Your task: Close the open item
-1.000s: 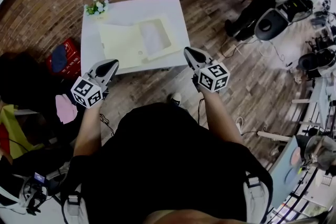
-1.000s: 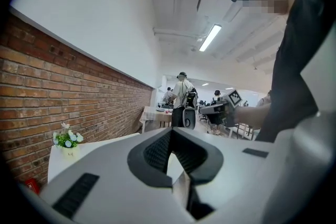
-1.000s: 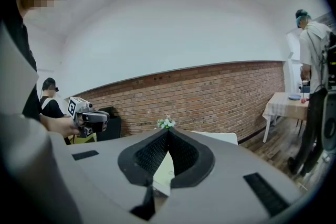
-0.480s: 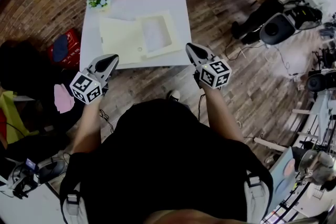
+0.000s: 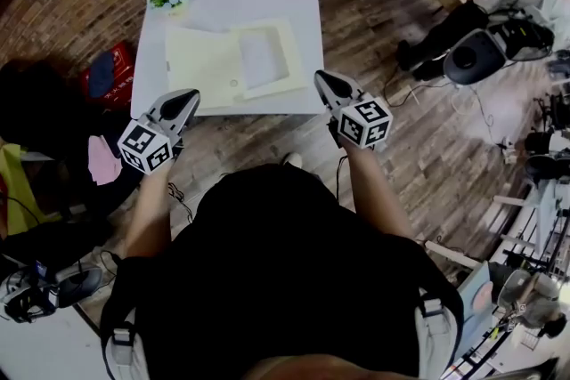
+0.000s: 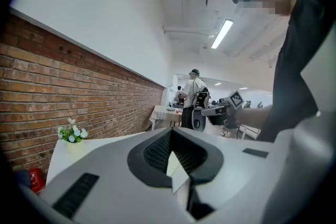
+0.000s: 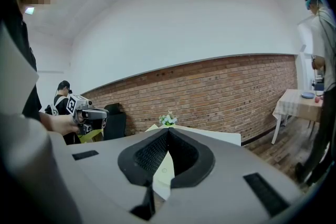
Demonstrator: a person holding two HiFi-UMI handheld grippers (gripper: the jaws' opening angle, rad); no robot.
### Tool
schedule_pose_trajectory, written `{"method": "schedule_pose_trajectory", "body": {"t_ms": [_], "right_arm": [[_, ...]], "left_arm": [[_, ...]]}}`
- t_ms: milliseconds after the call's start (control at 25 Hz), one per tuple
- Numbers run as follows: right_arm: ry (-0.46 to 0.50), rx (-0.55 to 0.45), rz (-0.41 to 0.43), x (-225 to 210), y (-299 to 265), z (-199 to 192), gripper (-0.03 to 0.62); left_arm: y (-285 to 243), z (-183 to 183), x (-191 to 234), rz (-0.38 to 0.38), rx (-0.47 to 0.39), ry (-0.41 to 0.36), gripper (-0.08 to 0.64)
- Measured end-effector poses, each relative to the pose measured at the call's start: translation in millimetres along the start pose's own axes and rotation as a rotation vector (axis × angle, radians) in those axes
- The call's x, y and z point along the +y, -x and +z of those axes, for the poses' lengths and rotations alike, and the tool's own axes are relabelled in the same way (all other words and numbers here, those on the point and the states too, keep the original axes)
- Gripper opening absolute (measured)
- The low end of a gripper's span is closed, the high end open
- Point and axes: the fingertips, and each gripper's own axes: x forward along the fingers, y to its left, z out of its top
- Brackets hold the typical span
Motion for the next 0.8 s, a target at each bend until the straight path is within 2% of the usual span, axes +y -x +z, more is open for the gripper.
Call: {"method": "schedule_pose_trajectory", "body": {"t_ms": [800], "right_arm": [[0.047, 0.025, 0.098, -55, -21, 13, 0.02]], "left_arm": [[-36, 6, 8, 0.124, -0.002, 0.005, 0.009]]}}
